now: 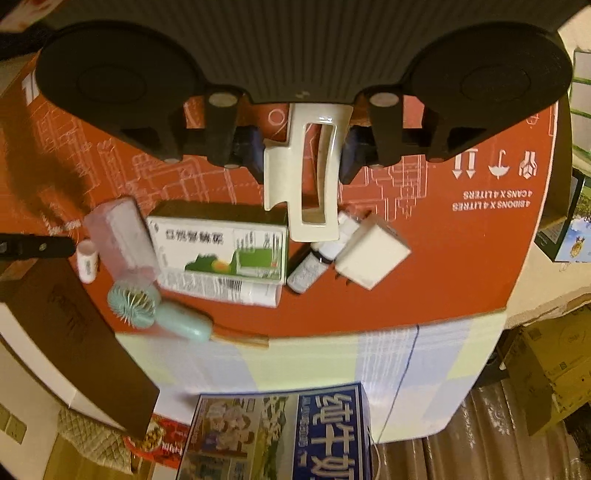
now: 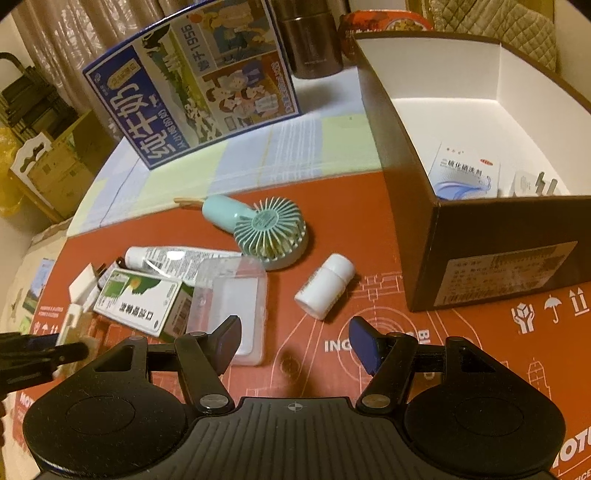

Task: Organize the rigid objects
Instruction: 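Grasp the white pill bottle with the right tool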

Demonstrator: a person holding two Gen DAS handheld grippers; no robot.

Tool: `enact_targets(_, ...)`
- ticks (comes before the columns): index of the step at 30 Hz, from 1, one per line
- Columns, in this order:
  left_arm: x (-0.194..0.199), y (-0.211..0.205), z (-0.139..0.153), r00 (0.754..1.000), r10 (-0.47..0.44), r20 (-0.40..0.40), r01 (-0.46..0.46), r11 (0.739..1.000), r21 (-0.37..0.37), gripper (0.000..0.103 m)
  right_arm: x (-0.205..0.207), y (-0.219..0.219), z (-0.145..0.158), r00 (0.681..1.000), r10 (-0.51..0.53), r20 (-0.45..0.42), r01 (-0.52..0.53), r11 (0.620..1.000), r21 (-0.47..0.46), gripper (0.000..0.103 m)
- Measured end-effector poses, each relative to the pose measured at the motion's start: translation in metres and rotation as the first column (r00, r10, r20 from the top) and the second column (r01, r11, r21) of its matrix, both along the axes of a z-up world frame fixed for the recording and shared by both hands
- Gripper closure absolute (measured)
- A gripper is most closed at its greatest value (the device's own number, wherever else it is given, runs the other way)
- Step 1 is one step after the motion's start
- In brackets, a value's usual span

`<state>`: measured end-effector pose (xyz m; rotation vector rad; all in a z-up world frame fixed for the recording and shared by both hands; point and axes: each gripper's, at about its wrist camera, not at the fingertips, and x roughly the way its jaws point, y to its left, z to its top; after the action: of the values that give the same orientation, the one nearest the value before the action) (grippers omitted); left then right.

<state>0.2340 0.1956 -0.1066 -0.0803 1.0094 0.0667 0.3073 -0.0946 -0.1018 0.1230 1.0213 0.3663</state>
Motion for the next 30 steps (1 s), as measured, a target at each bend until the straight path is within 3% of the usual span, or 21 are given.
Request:
enact_targets(6,0.015,-0.003,0.016,0.999,0.019,0.035,-0.019,1.0,-0.003,0.067,0.008,0.007,-0.007,0.998,-0.067,0.02,0.068,0.997,-0.035,0.057)
enact_targets(17,0.044,-0.018,0.021,0.999,-0.019,0.03,0.019,1.0,-0.005,0.067,0.022,0.011,-0.022,0.98,-0.195,0.044,0.197,0.979,-0.059,0.061)
enact_targets(22,0.05,-0.021,0.018,1.0,-0.026,0.015,0.027,1.0,-0.01,0.067,0.024,0.012,-0.03,0.981,-0.187,0.04,0.19,0.979,-0.074,0.079)
enact_targets(30,0.052,-0.025,0.017,0.999,-0.032,0.008,0.032,0.999,-0.01,0.067,0.018,0.011,-0.027,0.988,-0.144,0.048,0.147,0.986,-0.082,0.08)
